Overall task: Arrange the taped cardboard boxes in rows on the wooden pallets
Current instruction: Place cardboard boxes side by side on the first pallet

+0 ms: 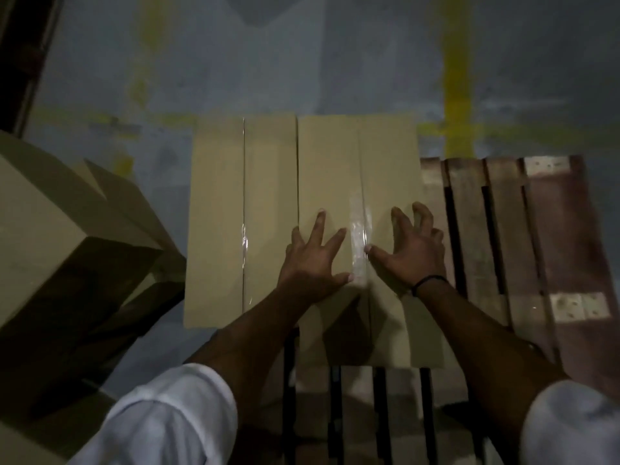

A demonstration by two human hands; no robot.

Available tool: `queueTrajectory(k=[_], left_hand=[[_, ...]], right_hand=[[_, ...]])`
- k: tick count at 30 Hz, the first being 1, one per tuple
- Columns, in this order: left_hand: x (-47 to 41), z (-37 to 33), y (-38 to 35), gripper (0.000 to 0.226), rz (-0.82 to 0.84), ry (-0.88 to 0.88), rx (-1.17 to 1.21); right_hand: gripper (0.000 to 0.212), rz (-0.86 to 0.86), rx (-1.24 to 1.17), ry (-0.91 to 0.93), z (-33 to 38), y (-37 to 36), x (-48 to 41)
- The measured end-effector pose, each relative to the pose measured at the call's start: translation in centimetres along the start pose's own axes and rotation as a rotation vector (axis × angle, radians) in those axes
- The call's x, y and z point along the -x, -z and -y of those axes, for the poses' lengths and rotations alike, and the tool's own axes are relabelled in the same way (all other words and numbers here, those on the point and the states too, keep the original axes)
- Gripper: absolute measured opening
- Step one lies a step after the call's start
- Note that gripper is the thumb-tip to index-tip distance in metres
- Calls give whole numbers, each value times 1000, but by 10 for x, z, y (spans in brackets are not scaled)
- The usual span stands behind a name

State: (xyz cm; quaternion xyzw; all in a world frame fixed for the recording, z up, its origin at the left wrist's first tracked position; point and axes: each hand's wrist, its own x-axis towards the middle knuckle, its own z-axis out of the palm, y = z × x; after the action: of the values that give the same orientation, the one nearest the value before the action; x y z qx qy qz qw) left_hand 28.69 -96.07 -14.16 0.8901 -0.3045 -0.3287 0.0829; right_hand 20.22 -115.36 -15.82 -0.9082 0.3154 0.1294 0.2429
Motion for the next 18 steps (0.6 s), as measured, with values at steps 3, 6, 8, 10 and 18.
queueTrajectory(k=[3, 6, 8, 10, 18], left_hand=[[0, 22, -29, 95, 70, -52, -183], [8, 41, -57, 114, 138, -27, -222], [16, 49, -69, 128, 139, -27, -226], [28, 56, -82, 139, 123, -50, -231], [59, 65, -110, 162, 85, -109, -291]], right_hand=[[96, 132, 107, 5, -5, -33, -11], [96, 153, 173, 12, -12, -52, -5], [95, 141, 167, 31, -15, -58, 9], [97, 152, 198, 58, -18, -65, 28], [131, 284, 338, 118, -37, -92, 100]])
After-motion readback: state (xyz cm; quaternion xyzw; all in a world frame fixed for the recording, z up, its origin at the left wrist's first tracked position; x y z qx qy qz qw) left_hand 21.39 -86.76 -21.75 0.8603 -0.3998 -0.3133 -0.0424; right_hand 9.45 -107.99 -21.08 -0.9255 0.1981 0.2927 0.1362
